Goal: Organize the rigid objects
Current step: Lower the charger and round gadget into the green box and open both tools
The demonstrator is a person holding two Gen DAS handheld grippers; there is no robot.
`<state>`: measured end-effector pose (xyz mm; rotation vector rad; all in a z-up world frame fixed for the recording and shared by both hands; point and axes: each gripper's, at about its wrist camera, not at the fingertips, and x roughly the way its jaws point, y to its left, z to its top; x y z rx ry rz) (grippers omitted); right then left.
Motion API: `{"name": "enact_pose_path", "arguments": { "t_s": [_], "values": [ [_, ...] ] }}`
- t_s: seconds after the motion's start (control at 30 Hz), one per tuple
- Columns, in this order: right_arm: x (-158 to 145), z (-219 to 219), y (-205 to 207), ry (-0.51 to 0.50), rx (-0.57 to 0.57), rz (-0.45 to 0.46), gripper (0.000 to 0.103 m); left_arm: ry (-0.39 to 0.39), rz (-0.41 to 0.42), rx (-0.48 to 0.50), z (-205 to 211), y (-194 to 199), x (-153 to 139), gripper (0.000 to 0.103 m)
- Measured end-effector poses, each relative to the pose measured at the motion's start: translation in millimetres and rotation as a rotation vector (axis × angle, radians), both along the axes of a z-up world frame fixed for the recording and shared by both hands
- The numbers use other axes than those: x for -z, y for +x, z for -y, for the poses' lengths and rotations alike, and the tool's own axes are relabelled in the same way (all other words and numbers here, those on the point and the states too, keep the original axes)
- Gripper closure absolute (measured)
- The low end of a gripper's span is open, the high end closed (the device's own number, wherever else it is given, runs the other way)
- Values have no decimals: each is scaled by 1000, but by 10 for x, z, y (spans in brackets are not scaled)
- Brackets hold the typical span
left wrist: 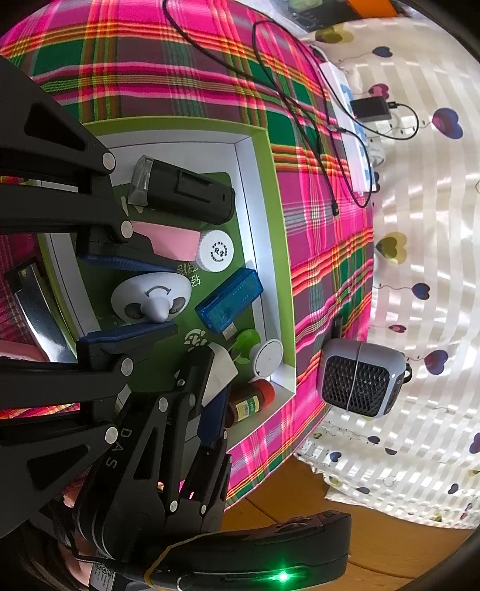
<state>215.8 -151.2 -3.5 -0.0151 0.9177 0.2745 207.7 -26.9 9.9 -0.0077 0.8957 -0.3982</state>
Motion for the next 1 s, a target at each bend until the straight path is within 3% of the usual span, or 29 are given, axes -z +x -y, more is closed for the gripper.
{"name": "enact_pose_path", "arguments": {
  "t_s": [0.4, 0.6, 1.0],
  "values": [
    [-28, 21, -22, 22, 15, 9, 66, 2, -2, 2, 9, -6, 0, 74],
    [-65, 9, -53, 21, 23, 23, 56, 2, 1, -3, -27, -42, -14, 69],
    [-151, -46, -226, 28, 28, 44, 56, -1, 30, -14, -64, -235, -108, 68]
  ]
}}
